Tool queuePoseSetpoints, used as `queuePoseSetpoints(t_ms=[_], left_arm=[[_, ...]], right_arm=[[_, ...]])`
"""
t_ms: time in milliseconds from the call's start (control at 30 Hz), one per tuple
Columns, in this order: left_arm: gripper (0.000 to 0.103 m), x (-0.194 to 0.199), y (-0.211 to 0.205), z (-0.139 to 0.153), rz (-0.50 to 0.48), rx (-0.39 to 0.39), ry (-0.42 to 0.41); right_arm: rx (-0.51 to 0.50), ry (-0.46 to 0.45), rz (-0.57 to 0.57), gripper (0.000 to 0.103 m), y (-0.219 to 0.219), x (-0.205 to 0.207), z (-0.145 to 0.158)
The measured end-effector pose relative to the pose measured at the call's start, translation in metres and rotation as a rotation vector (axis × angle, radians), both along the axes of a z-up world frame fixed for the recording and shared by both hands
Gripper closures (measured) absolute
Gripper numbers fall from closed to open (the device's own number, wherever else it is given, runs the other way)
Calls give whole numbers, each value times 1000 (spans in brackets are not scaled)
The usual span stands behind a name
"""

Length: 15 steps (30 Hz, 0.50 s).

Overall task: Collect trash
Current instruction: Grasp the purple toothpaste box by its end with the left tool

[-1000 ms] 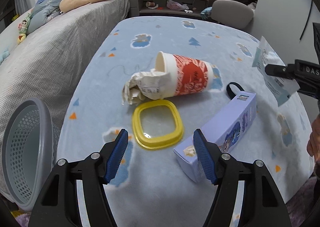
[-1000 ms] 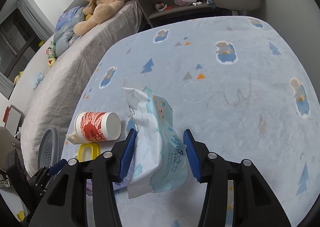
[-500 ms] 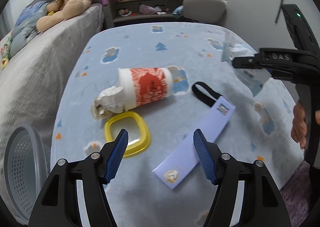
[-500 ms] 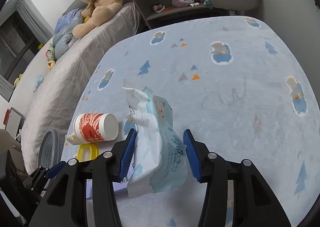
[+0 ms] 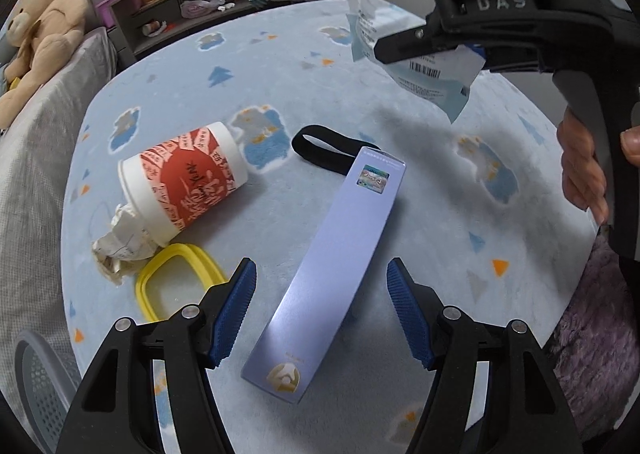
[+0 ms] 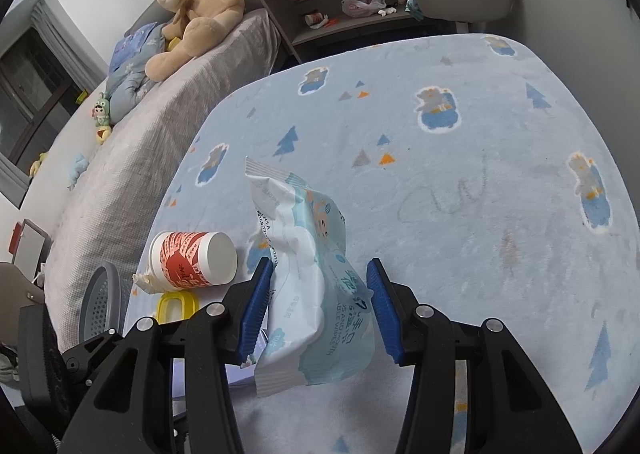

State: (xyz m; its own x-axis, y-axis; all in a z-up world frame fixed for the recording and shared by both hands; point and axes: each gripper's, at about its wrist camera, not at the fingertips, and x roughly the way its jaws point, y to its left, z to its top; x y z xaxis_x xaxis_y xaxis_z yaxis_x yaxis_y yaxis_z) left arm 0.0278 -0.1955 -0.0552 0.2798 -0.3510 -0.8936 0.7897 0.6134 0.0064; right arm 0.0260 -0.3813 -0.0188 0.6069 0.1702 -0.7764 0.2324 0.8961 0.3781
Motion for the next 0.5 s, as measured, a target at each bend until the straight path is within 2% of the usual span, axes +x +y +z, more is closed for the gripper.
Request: queuePoseSetpoints(t_ms=[333,400,467,500], left_arm=[[38,2,-13,-16,-31,-14,61],[45,0,-15,-16,-31,-20,55],[63,-1,-15,-16,-28,-26,65],[64,-2,-14,-16,-25,-35,77]], right_arm=[[0,1,2,55,1,-1,0],[0,2,2,55,1,-1,0],[-1,2,6,55,3,-1,0],[-2,3,8,55,4,0,-1]])
